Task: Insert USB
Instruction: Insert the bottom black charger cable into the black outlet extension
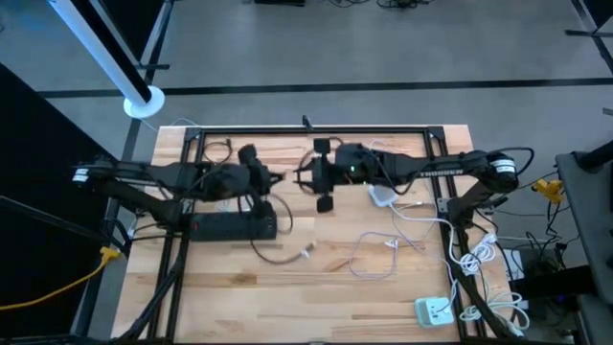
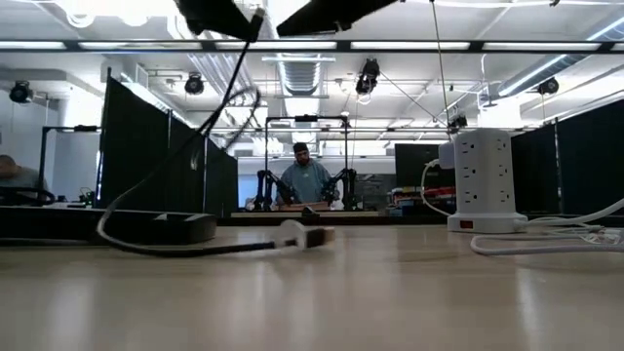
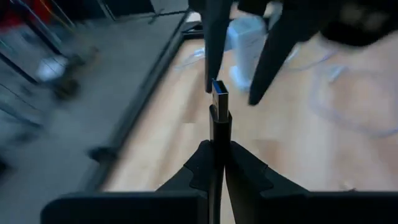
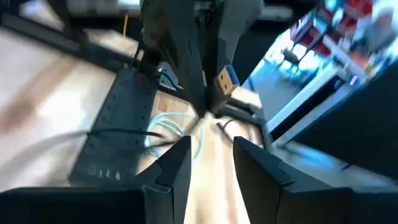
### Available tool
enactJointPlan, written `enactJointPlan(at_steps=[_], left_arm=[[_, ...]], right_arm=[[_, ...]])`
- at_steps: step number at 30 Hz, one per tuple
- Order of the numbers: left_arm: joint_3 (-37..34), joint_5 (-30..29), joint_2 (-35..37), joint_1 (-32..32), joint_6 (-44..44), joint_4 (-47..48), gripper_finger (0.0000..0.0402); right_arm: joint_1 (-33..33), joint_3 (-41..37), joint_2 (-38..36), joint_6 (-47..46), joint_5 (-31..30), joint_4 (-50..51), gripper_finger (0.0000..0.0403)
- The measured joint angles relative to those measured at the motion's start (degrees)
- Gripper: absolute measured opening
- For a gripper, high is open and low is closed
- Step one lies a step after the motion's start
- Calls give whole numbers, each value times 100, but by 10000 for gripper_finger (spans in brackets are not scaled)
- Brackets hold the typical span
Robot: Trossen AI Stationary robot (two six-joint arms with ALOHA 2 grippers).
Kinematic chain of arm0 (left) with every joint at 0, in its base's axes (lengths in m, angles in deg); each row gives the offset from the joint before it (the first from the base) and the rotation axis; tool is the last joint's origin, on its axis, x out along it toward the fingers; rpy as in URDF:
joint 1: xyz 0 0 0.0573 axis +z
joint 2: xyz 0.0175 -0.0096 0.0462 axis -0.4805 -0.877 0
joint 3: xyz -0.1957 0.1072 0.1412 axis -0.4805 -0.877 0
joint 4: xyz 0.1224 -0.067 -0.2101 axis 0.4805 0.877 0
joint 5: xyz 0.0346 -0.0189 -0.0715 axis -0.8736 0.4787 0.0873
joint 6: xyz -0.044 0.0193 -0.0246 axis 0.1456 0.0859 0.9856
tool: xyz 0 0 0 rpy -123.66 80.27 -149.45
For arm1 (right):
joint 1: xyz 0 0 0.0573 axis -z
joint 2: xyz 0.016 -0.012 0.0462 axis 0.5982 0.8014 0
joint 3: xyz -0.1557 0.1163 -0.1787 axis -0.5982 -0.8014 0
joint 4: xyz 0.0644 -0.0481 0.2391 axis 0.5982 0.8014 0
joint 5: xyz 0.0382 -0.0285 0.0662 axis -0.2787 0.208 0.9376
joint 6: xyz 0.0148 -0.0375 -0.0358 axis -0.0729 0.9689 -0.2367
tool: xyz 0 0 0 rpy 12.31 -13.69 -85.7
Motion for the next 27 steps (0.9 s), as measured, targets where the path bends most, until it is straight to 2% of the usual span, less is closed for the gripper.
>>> enactJointPlan(at_steps=[2,6,12,15,18,22,27], left_arm=[[0,53,14,302,-610,-143,16],[0,813,132,1069,-1652,-139,16],[4,2039,-1,2635,-1814,849,16],[11,2590,-332,3186,-1898,1424,16],[11,2859,-783,3368,-2265,1643,16],[9,2969,-1299,3280,-2869,1628,16],[9,3067,-1325,3220,-3085,1599,16]], right_arm=[[178,2,2,-398,41,-50,95],[426,2,1,-596,-36,-170,88],[564,40,36,-893,-426,-134,91],[617,387,207,-1071,-532,137,98],[618,929,530,-1058,-517,497,104],[655,1645,1135,-1038,-507,1137,108],[730,2305,1625,-955,-500,2229,102]])
